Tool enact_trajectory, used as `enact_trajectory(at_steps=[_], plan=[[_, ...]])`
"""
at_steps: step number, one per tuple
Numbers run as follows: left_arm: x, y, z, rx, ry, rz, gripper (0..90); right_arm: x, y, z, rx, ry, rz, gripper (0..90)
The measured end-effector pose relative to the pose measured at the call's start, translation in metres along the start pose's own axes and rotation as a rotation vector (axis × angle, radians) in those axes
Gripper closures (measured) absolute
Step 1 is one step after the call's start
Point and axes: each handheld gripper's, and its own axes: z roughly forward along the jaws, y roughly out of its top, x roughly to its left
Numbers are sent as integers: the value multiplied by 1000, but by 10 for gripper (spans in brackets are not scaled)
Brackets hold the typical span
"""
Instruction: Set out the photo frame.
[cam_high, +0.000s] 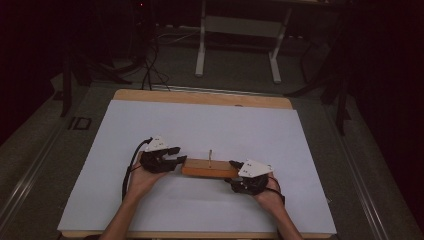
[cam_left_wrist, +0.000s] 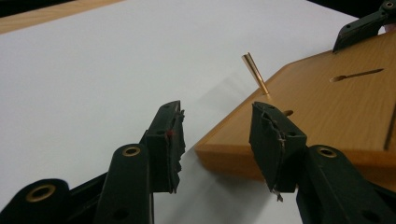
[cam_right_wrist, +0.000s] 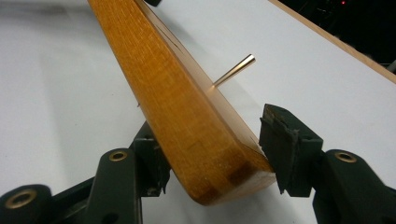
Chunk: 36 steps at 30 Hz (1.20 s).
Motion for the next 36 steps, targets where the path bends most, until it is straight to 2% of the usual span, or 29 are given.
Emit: enact_trajectory(at_steps=[8, 12, 16, 19, 21, 27, 32, 33, 36], plan=[[-1, -14, -16, 12, 24, -7, 521, -3, 1, 0, -10, -3, 17, 468], [-8, -17, -19, 42, 41, 25, 497, -5, 1, 0, -12, -5, 20, 472], [-14, -19, -18, 57, 25, 40, 483, -6, 2, 0, -15, -9, 24, 477], [-20, -20, -18, 66, 32, 72, 457, -7, 2, 0, -17, -8, 31, 477], [-23, -21, -18, 74, 17, 92, 452, -8, 2, 0, -17, -7, 32, 478], [-33, -19, -7, 95, 16, 157, 424, -9, 2, 0, -17, -5, 34, 478], [-34, -14, 5, 79, 15, 180, 425, -10, 2, 0, -18, 3, 46, 479], [-34, -14, 8, 67, 21, 182, 425, -10, 2, 0, -19, 4, 47, 479], [-31, -11, 15, 50, 1, 170, 422, -11, 2, 0, -23, 9, 54, 477]])
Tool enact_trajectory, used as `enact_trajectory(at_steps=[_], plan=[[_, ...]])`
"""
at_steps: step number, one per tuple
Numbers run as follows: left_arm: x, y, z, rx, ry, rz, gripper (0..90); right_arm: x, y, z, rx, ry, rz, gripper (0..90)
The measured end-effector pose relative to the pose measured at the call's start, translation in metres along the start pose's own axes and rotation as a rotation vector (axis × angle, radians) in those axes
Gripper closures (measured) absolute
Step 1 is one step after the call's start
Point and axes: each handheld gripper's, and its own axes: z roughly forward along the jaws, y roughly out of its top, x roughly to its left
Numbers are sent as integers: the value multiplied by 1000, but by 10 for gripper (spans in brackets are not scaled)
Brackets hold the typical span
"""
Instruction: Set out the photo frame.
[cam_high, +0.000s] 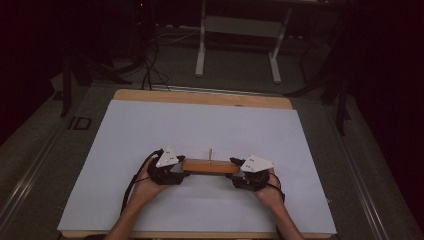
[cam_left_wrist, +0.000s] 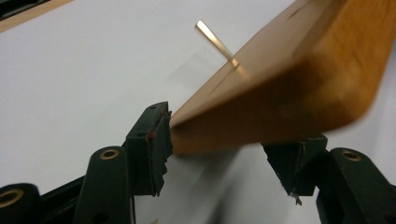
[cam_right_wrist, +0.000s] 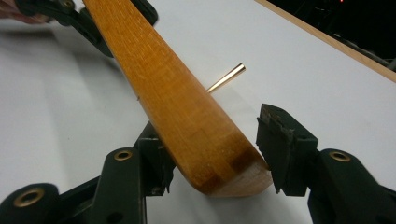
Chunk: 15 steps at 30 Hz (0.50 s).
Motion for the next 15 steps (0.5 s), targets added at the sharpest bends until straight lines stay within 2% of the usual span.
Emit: enact_trajectory(at_steps=[4, 12, 15], plan=[[2, 2, 4, -27, -7, -4, 424, -2, -1, 0, -8, 9, 12, 474], [5, 3, 9, -25, -19, -15, 451, -5, -1, 2, -25, -1, 29, 449], [5, 3, 12, -10, -26, -18, 455, -9, -4, 5, -18, -2, 47, 436]])
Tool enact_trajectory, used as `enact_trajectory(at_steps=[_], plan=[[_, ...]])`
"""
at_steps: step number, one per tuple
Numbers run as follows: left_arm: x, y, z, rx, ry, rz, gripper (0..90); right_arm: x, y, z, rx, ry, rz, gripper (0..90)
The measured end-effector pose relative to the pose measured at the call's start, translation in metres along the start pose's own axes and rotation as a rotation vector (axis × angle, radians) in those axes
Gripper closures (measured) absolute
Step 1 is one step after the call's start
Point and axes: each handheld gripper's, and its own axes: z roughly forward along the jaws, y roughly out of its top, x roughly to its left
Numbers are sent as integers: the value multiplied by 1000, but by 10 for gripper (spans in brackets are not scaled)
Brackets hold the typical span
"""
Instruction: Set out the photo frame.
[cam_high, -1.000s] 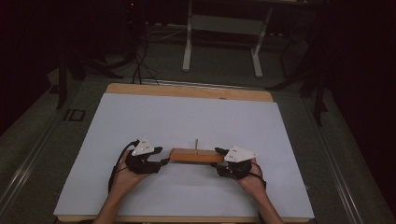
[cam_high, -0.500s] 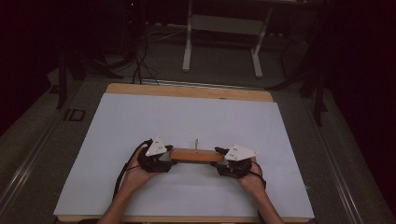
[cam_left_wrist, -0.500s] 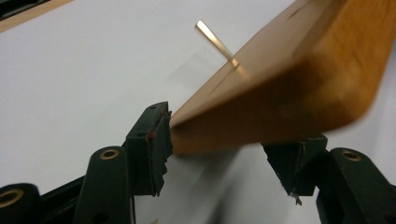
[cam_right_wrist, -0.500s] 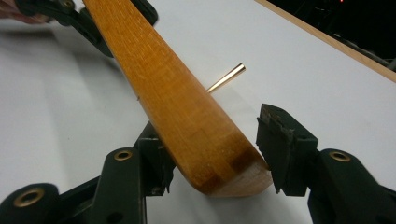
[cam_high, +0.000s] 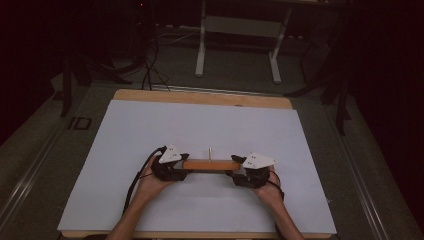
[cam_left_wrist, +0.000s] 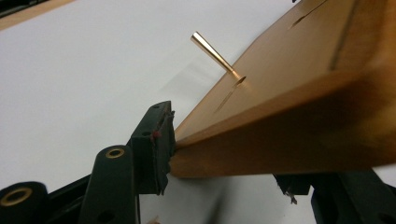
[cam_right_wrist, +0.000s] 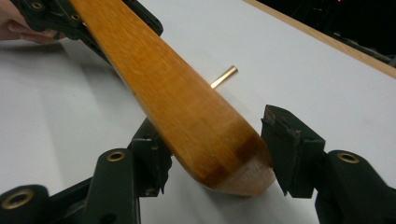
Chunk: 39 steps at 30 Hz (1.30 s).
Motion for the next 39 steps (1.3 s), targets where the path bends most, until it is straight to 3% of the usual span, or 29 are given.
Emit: enact_trajectory(at_steps=[10, 26, 39], plan=[[2, 0, 5, 2, 24, -8, 481, -11, -5, 5, 7, -2, 39, 459], [-4, 4, 9, 46, 119, 103, 544, -13, -3, 8, 5, -37, 26, 499], [-6, 6, 10, 74, 154, 128, 554, -11, -2, 9, 16, -54, -4, 541]])
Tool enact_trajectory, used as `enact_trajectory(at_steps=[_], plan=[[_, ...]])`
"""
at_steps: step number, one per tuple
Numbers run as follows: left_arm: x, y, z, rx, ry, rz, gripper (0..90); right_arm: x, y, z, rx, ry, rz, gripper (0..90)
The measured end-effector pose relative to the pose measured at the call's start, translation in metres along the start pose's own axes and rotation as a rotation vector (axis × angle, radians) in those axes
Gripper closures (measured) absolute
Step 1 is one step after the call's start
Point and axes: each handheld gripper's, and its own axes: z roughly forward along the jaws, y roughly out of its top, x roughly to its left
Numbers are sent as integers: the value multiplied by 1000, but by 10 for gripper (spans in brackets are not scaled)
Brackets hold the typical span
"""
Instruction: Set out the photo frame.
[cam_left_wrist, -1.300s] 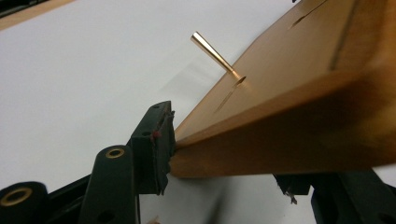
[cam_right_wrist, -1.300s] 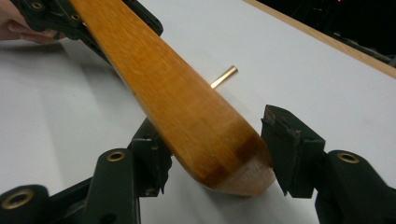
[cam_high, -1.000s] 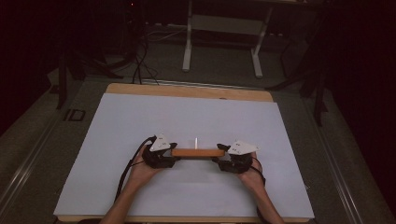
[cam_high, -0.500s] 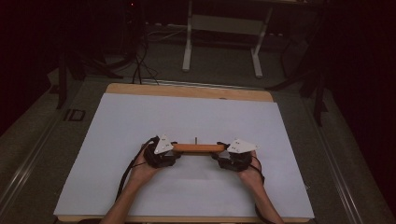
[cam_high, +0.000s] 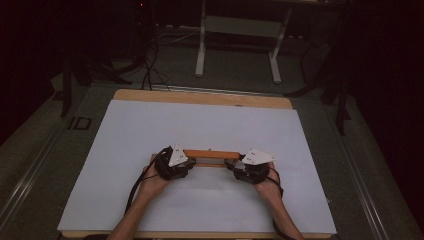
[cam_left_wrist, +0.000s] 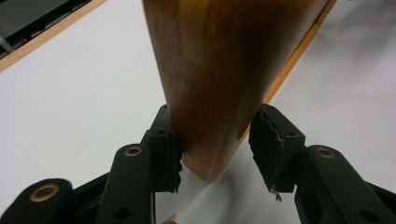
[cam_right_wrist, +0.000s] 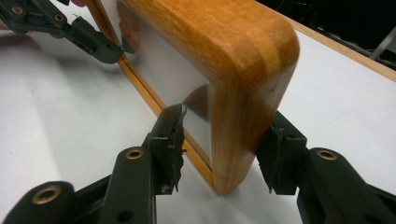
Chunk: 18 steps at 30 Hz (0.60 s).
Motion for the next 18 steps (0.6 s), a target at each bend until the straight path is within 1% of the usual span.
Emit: enact_trajectory(at_steps=[1, 4, 5, 11, 18], plan=[[0, 0, 0, 3, -1, 3, 557, 1, 1, 0, 2, -6, -11, 540], [0, 1, -1, 0, -1, 5, 559, 1, 2, -1, 4, -11, -18, 540], [0, 2, -2, -3, -3, 7, 560, 1, 3, -3, -3, -14, -21, 540], [1, 5, -7, -11, -7, 0, 560, 2, 8, -7, -24, -14, -22, 540], [2, 8, -10, -14, -14, -8, 561, 1, 10, -10, -33, -10, -20, 541]])
